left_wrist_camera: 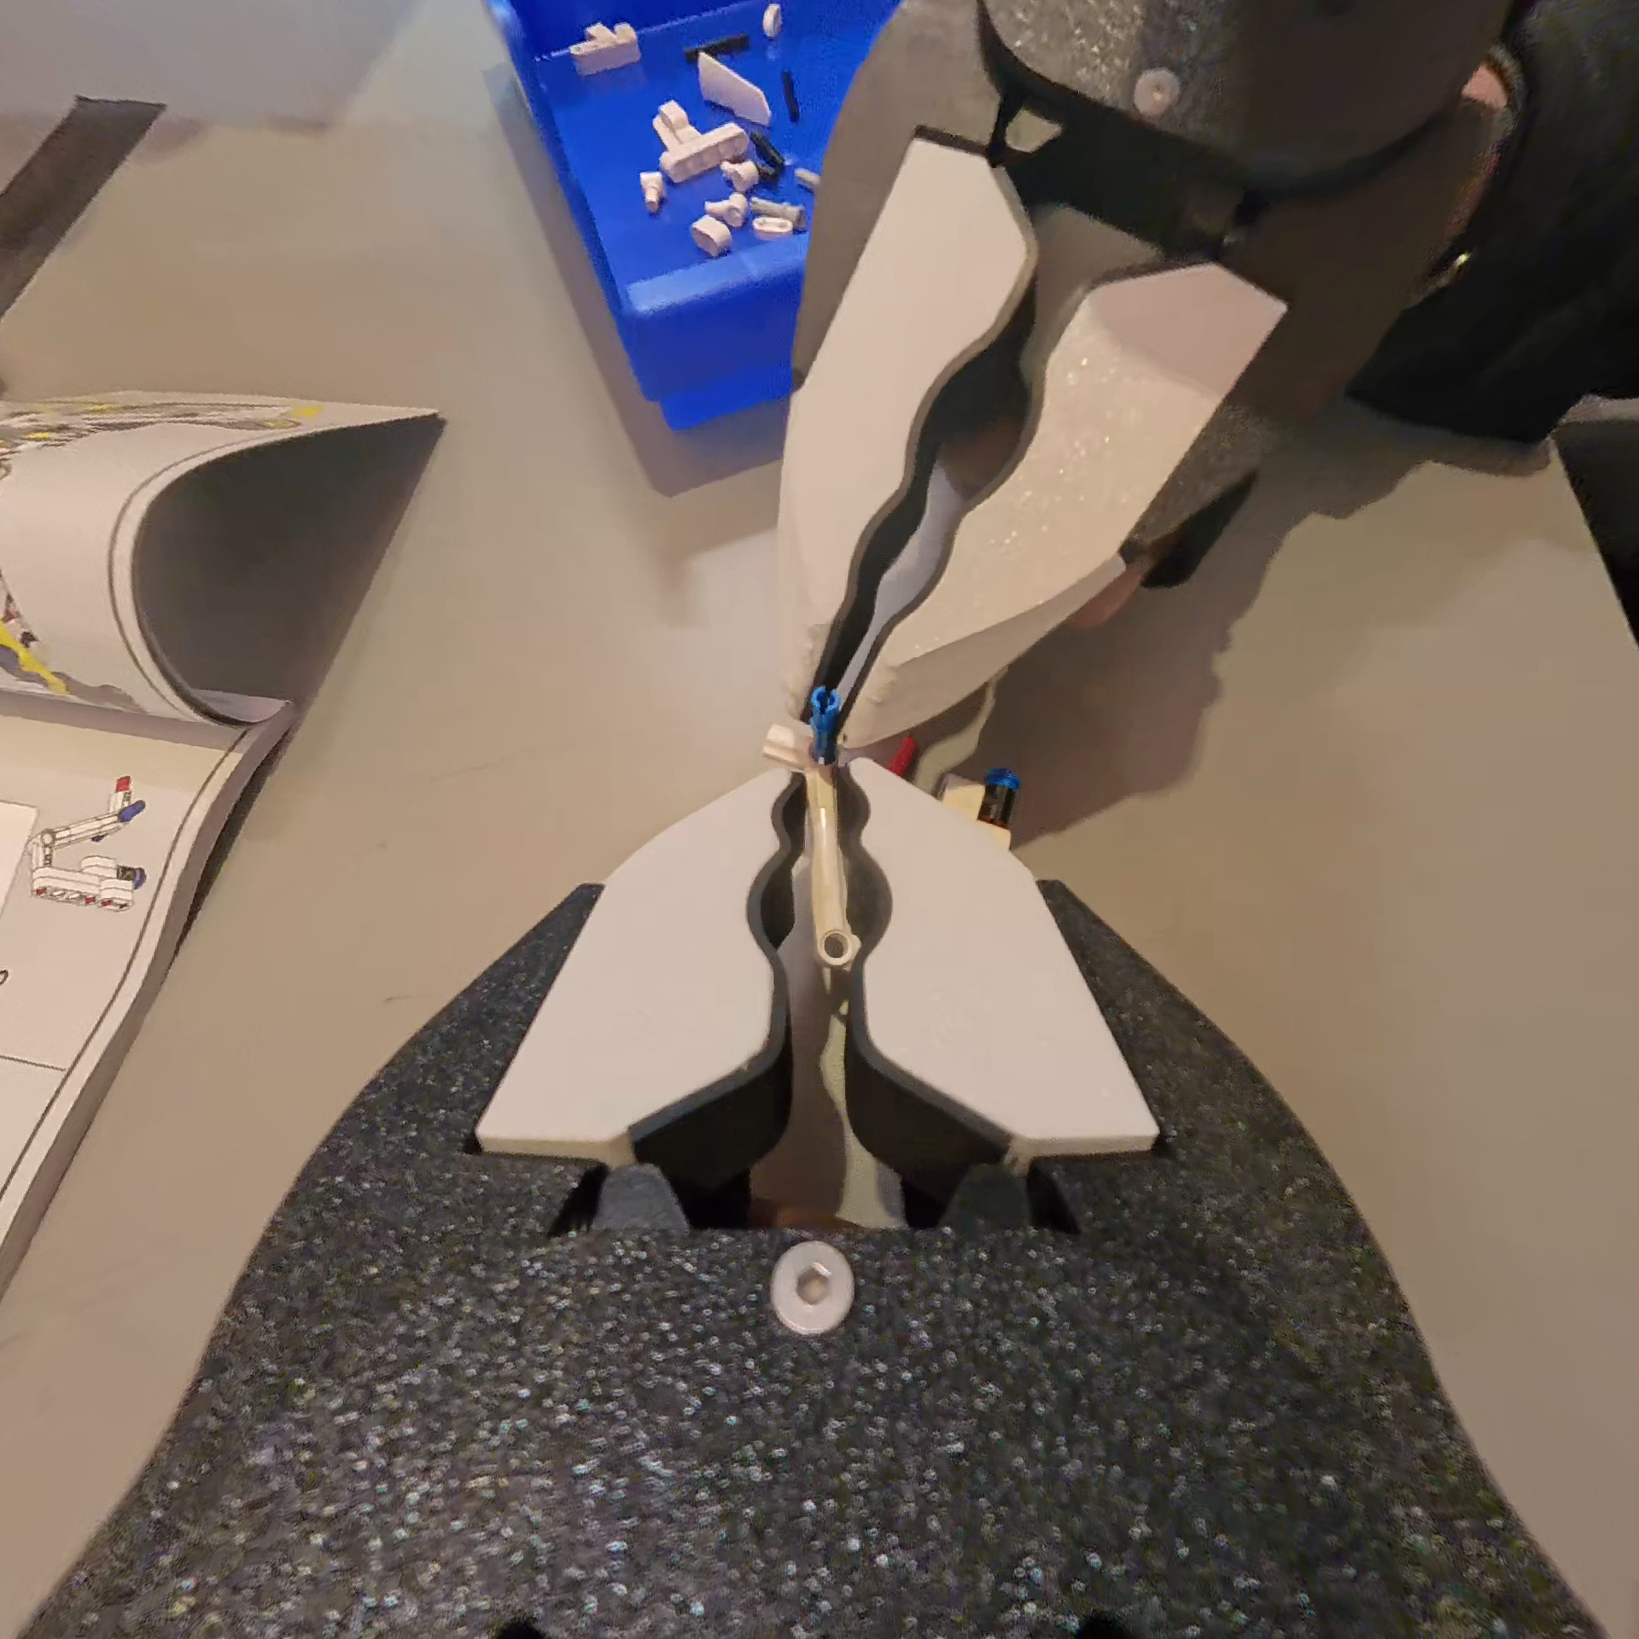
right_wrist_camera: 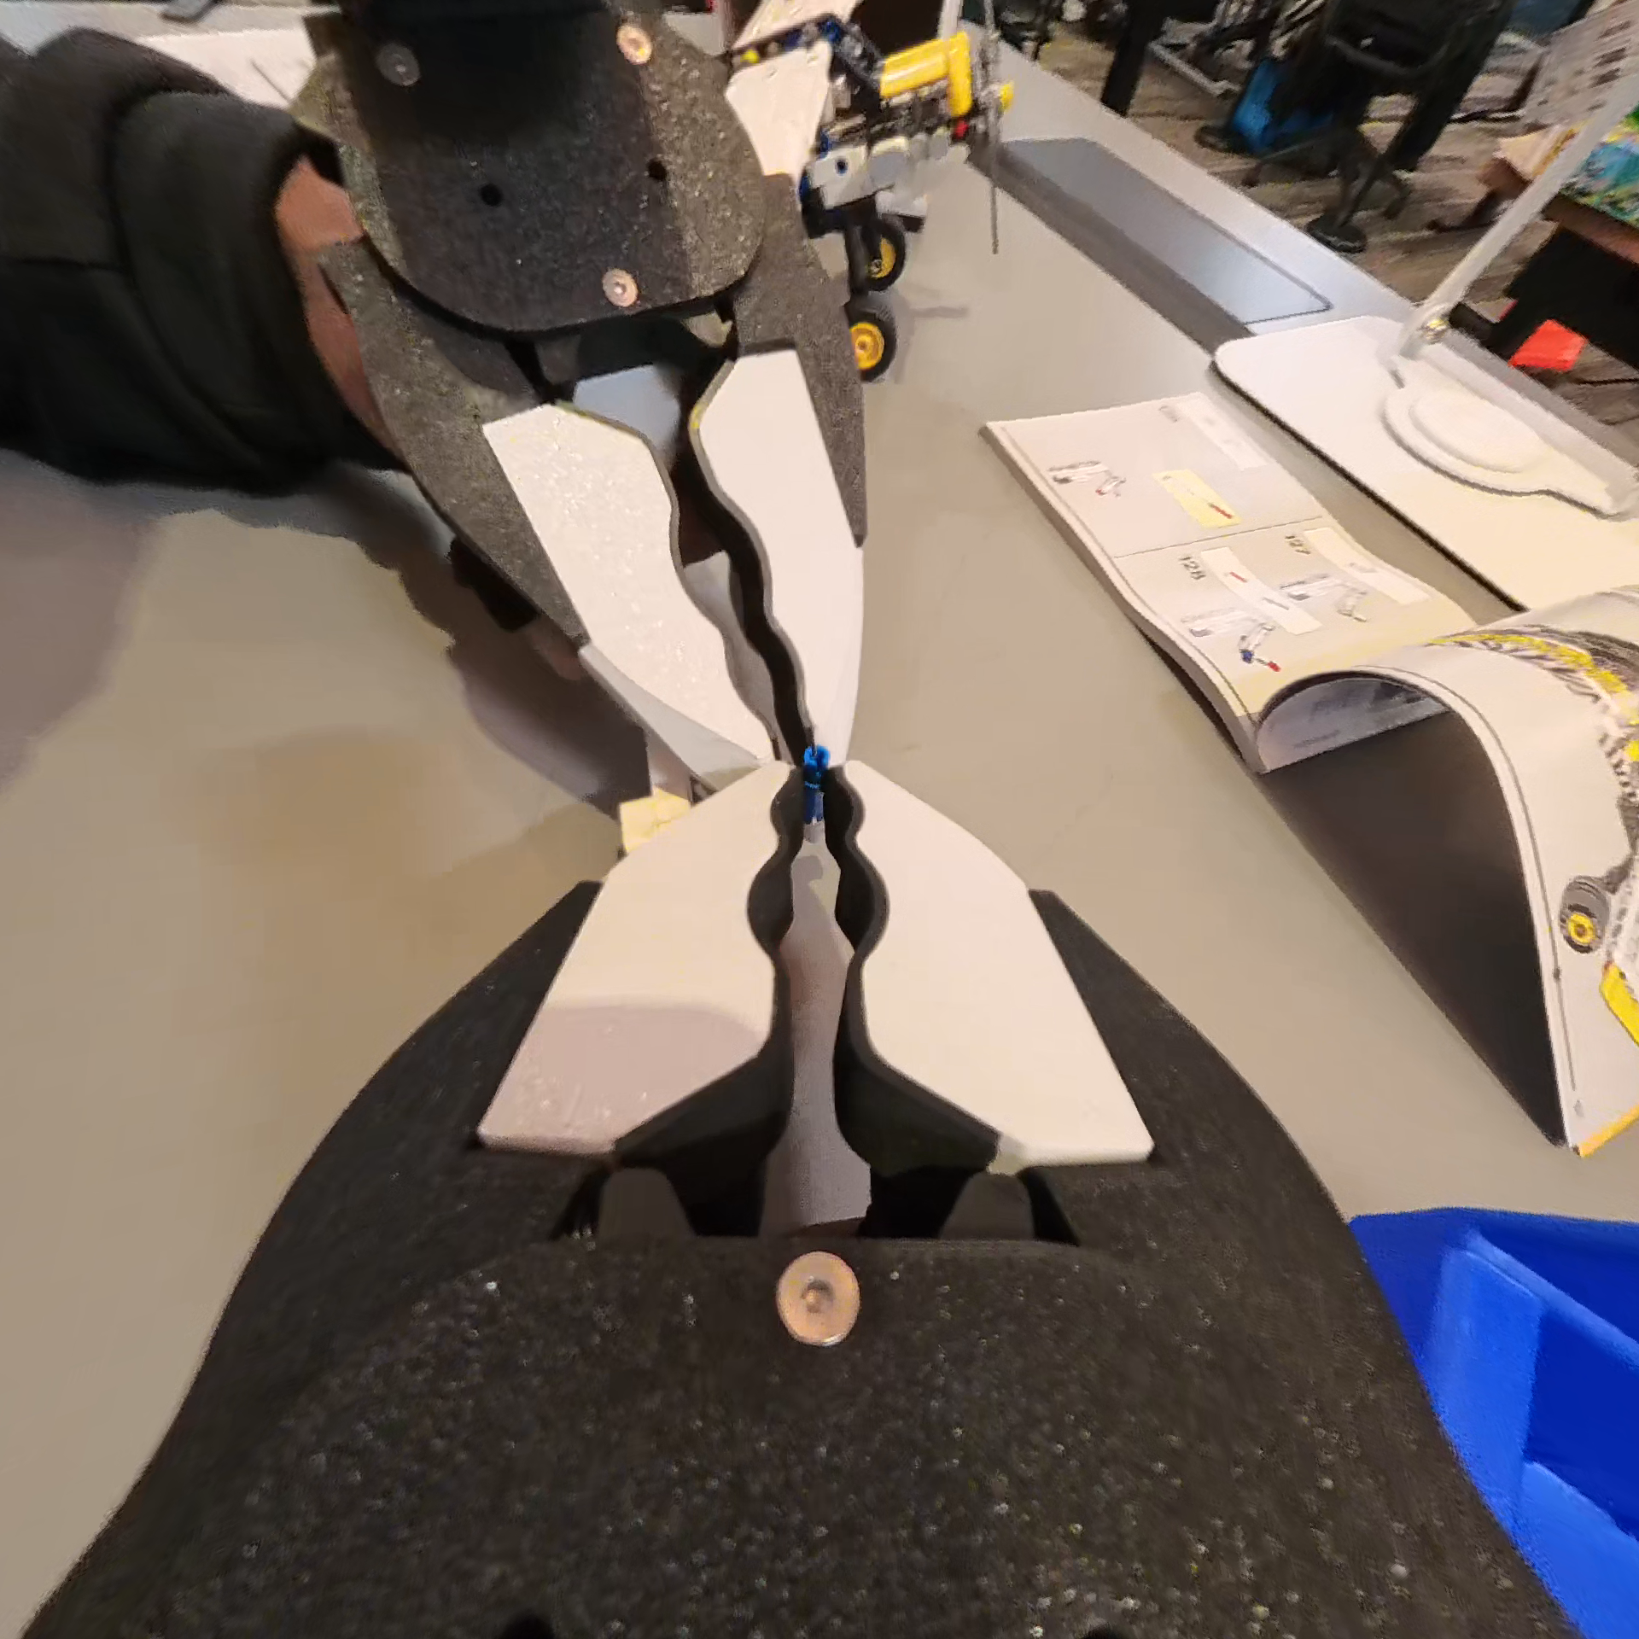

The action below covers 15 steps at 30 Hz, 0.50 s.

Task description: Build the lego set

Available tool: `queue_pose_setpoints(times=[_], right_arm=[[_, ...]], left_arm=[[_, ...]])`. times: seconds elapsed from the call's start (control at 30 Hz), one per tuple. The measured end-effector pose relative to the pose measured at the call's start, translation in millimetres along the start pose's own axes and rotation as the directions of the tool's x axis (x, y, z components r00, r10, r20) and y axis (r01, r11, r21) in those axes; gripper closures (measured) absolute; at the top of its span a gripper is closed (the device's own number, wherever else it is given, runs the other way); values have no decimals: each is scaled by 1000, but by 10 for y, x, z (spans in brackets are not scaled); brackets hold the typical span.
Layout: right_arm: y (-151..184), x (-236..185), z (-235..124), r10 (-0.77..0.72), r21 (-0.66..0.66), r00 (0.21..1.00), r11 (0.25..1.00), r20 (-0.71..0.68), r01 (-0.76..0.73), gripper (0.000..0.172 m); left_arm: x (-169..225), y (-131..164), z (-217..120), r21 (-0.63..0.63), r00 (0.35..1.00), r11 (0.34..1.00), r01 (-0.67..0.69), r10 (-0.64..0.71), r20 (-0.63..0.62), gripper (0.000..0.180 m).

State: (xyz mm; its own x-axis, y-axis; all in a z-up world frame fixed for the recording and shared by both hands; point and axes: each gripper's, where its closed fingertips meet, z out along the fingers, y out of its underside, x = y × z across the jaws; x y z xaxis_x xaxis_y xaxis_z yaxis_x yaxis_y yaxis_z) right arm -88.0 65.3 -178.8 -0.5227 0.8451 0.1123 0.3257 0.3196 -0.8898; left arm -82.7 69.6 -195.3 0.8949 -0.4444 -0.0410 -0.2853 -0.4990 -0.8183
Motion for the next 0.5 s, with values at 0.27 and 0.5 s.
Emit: queue_pose_setpoints(times=[0.27, 0.5], right_arm=[[93, -68, -9, -8, -25, 995, 1000, 98, 10, 168], [261, -32, 95, -80, -139, 997, 987, 4, 80, 168]], left_arm=[[62, 17, 29, 2, 997, 998, -62, 62, -35, 176], [-152, 98, -20, -38, 997, 999, 33, -31, 70, 180]])
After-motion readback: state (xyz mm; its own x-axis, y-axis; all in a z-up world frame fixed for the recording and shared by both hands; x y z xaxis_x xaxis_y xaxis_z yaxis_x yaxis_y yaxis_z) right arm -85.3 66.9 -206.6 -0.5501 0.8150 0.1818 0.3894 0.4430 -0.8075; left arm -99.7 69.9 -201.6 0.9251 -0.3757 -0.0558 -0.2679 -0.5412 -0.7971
